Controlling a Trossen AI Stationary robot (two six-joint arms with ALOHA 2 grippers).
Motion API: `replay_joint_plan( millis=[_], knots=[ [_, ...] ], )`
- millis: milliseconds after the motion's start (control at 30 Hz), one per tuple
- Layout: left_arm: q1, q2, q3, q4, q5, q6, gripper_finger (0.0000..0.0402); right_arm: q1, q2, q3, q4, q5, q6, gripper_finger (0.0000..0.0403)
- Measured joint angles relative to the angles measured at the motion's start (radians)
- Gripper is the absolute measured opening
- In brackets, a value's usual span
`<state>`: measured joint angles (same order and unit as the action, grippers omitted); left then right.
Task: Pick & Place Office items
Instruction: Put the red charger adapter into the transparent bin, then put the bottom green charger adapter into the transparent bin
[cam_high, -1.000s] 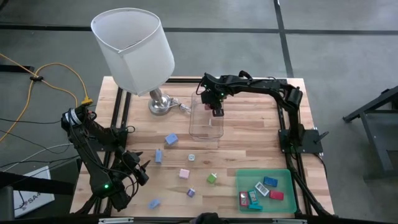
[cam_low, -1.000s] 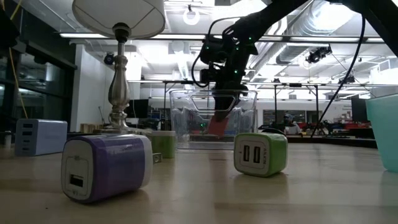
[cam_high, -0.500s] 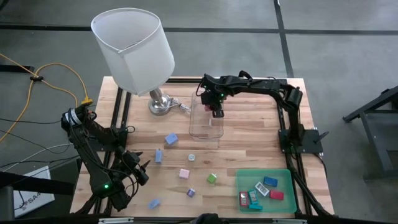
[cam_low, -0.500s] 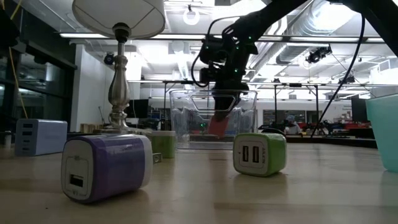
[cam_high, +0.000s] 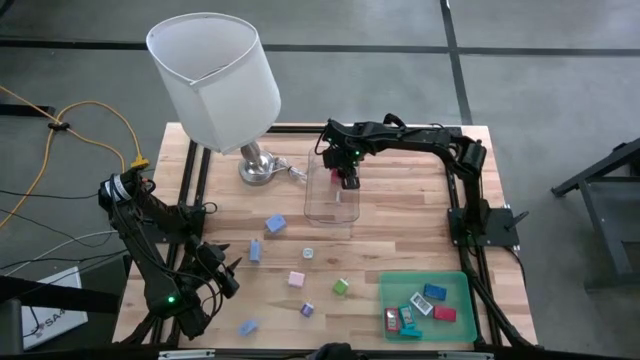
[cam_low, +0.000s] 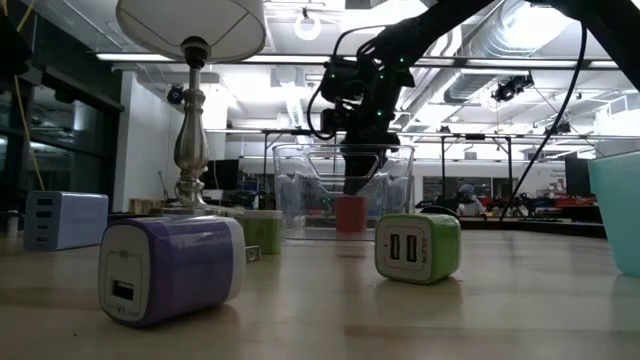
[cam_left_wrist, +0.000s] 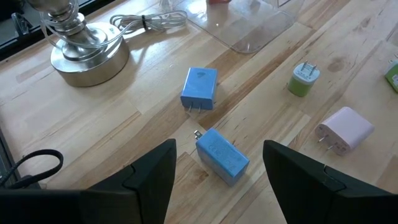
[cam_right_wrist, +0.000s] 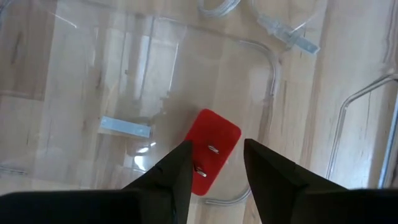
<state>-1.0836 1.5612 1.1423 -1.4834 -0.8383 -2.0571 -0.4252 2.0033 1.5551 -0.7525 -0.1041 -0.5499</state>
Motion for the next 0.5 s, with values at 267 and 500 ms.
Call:
replay_joint_plan(
  millis=[267, 500],
  knots=[
    [0.0, 0.0, 0.0, 0.0, 0.0, 0.0, 0.0232, 0.034, -0.012, 0.0, 0.006, 0.135, 0.0, 0.0129],
    [0.0, 0.0, 0.0, 0.0, 0.0, 0.0, 0.0232, 0.07, -0.084, 0.0, 0.013, 0.214, 0.023, 0.0129]
  ],
)
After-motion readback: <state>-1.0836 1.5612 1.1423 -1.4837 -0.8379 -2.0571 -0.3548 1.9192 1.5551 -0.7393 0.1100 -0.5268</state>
